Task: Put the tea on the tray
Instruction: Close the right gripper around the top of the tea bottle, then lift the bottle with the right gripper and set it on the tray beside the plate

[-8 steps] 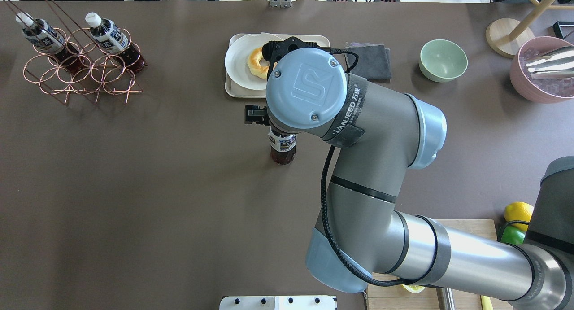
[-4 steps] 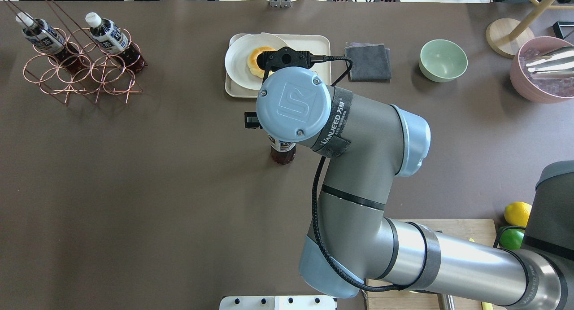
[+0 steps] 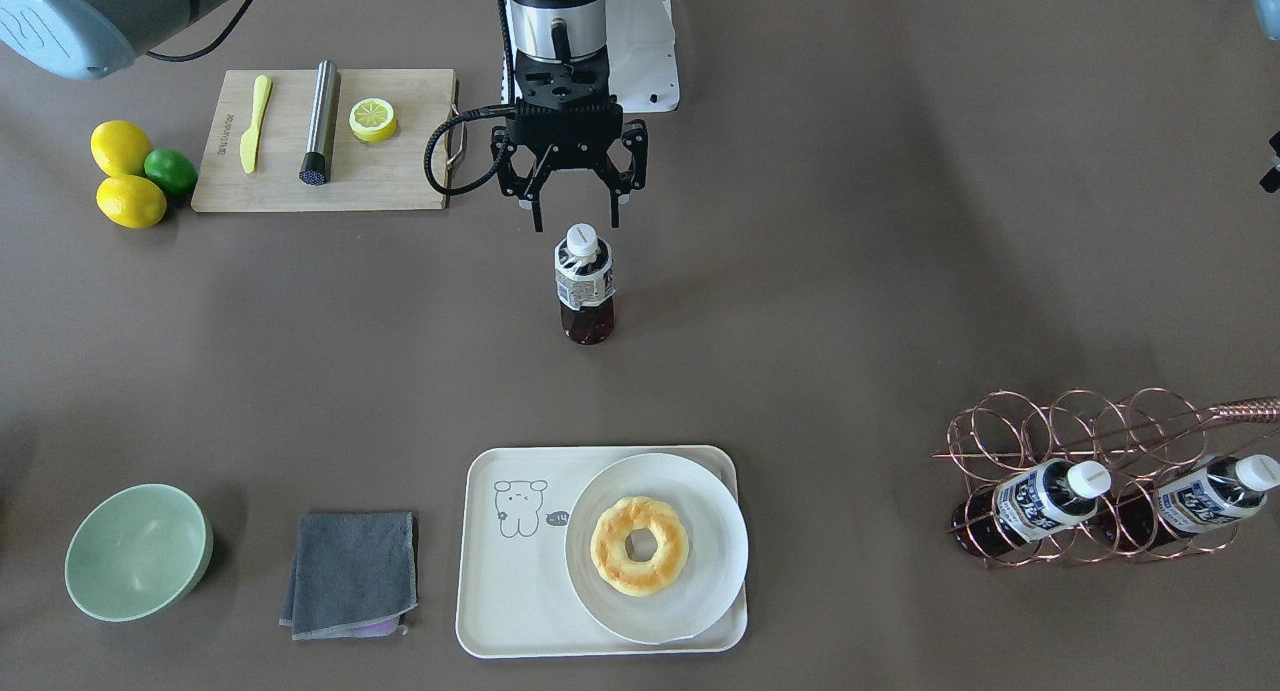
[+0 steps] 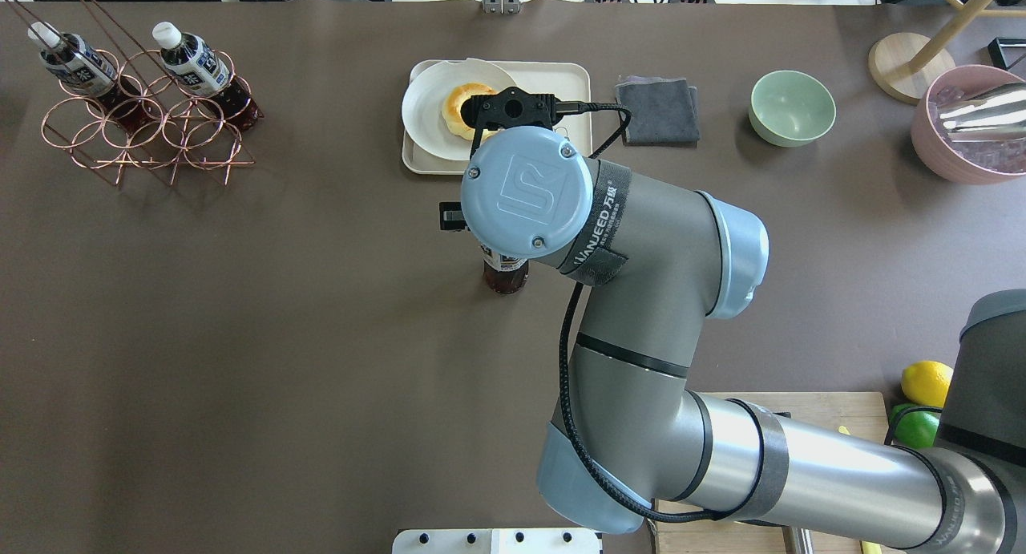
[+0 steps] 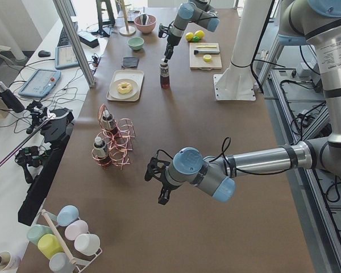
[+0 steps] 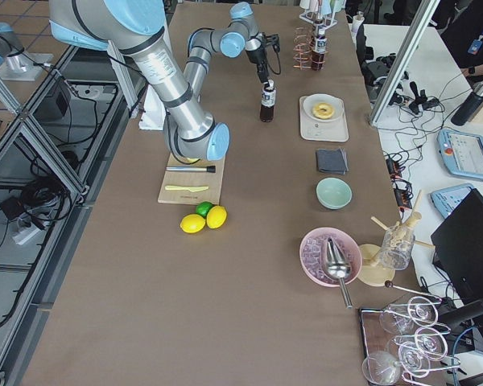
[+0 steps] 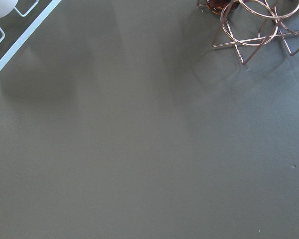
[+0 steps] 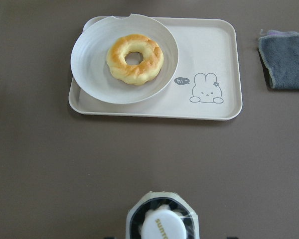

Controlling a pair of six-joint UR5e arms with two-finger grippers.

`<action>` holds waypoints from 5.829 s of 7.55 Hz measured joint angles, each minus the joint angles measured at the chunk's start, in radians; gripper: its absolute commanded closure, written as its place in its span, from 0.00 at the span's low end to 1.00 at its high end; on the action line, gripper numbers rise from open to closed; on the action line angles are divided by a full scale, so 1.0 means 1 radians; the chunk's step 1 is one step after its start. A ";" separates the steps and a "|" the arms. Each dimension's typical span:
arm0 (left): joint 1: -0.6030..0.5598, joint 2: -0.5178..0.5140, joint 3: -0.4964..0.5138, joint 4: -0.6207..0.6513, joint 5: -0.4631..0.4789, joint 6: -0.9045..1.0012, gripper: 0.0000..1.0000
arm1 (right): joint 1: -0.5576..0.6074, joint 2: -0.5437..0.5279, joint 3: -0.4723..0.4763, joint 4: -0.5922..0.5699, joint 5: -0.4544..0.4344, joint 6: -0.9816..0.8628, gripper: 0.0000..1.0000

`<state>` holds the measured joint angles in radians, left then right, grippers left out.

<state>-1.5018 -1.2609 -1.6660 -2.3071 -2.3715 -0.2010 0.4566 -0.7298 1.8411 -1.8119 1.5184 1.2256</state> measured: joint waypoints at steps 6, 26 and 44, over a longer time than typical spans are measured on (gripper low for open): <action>0.000 0.000 0.005 0.000 0.000 0.003 0.00 | 0.004 -0.003 -0.050 0.067 -0.005 -0.013 0.31; -0.003 0.000 0.029 -0.044 0.000 0.003 0.00 | 0.000 -0.002 -0.035 0.045 -0.016 -0.012 1.00; -0.033 -0.011 0.018 -0.075 -0.060 -0.002 0.00 | 0.363 0.151 -0.570 0.370 0.261 -0.196 0.32</action>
<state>-1.5346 -1.2715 -1.6476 -2.3823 -2.4313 -0.2025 0.8200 -0.5783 1.2713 -1.4419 1.7796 1.0293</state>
